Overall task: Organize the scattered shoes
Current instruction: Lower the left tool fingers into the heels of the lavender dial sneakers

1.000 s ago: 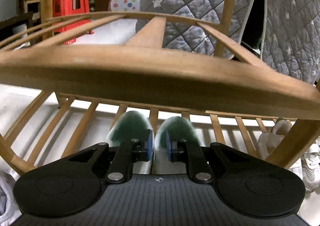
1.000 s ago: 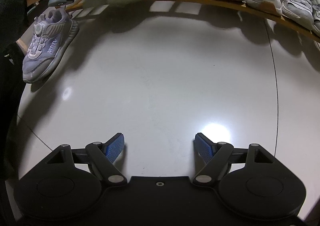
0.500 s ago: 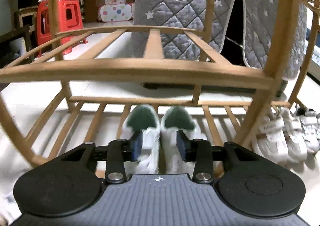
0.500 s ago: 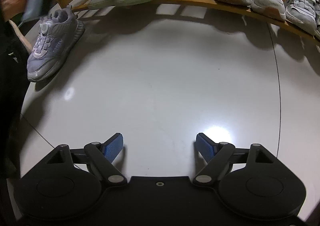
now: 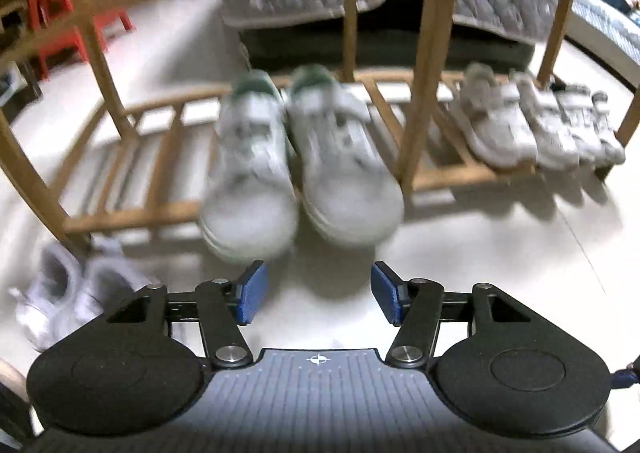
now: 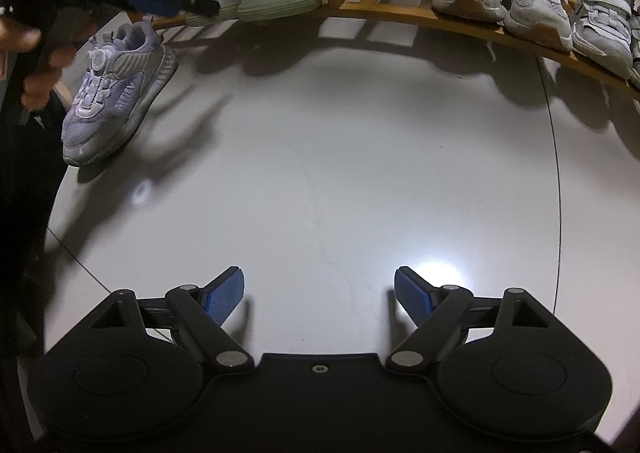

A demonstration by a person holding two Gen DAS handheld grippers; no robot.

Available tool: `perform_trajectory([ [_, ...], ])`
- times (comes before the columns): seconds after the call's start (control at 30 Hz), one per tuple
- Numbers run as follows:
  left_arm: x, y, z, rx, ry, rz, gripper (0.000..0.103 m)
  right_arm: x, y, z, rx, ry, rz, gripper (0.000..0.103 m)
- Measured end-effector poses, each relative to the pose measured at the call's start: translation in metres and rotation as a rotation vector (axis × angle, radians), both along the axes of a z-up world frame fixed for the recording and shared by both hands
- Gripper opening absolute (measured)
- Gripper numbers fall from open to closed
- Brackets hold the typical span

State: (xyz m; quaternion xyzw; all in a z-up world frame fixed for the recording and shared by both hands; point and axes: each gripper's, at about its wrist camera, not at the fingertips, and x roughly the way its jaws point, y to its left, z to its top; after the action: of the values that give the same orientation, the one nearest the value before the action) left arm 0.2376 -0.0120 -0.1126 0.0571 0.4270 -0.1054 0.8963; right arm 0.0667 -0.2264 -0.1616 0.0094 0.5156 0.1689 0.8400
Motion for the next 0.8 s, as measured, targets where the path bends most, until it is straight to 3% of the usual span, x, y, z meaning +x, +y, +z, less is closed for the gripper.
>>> perform_trajectory([
  [0.43, 0.041, 0.003, -0.011, -0.055, 0.085, 0.061, 0.054, 0.003, 0.000, 0.001, 0.011, -0.001, -0.002, 0.086],
  [0.8, 0.062, -0.006, -0.016, -0.046, 0.100, 0.105, 0.042, 0.003, -0.001, -0.001, 0.012, 0.001, -0.005, 0.090],
])
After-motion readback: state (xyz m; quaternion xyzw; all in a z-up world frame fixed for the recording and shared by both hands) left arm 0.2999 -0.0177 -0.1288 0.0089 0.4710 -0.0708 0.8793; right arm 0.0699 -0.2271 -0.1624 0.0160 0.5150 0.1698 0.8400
